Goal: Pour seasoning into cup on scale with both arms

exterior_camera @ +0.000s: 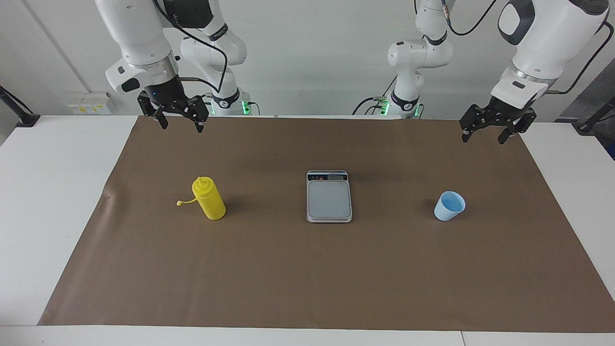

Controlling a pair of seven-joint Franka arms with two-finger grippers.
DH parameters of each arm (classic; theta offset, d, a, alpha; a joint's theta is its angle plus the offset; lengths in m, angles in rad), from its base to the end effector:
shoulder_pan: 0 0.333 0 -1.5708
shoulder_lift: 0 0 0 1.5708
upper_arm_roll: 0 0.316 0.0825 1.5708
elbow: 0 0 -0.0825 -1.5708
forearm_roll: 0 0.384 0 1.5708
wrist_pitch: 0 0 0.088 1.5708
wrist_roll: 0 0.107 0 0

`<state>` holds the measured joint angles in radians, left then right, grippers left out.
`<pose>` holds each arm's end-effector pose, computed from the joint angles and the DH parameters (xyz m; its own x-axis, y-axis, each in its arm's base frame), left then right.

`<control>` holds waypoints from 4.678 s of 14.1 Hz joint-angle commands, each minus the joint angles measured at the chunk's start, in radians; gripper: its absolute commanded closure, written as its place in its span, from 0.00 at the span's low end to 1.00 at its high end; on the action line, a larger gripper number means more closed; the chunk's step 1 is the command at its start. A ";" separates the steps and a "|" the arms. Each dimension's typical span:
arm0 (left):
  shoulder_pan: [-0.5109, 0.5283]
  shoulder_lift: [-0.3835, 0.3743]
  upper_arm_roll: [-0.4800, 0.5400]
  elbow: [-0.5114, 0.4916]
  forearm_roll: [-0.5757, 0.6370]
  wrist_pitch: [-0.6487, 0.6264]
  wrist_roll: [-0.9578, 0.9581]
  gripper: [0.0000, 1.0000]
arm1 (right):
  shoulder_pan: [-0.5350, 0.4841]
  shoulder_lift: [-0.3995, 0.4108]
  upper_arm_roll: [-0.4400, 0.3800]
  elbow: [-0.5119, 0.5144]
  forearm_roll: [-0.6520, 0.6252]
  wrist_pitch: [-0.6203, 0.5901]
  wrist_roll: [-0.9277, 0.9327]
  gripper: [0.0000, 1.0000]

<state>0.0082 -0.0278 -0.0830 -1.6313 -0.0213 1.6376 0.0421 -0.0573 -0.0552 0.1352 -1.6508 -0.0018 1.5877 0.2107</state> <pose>0.5501 -0.0440 0.6171 0.9927 -0.1152 0.0348 -0.1159 -0.9931 0.0175 0.5364 0.0437 0.6181 0.9911 -0.1326 -0.0063 -0.1326 -0.9911 0.0108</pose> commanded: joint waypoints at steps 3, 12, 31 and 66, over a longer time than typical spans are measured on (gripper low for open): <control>0.009 -0.024 -0.001 -0.028 -0.009 0.024 0.013 0.00 | -0.010 -0.022 0.006 -0.026 -0.003 0.008 -0.001 0.00; 0.012 -0.026 -0.003 -0.033 -0.011 0.042 0.015 0.00 | -0.010 -0.023 0.006 -0.026 -0.003 0.008 -0.001 0.00; 0.084 0.112 0.002 -0.350 -0.009 0.556 -0.042 0.00 | -0.010 -0.022 0.006 -0.026 -0.003 0.006 -0.001 0.00; -0.146 0.238 -0.026 -0.012 -0.035 0.249 -0.464 1.00 | -0.010 -0.023 0.006 -0.026 -0.003 0.008 -0.001 0.00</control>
<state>-0.0529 0.1859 -0.1253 -1.6652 -0.0468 1.8999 -0.3248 -0.0573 -0.0553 0.1352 -1.6509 -0.0018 1.5876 0.2107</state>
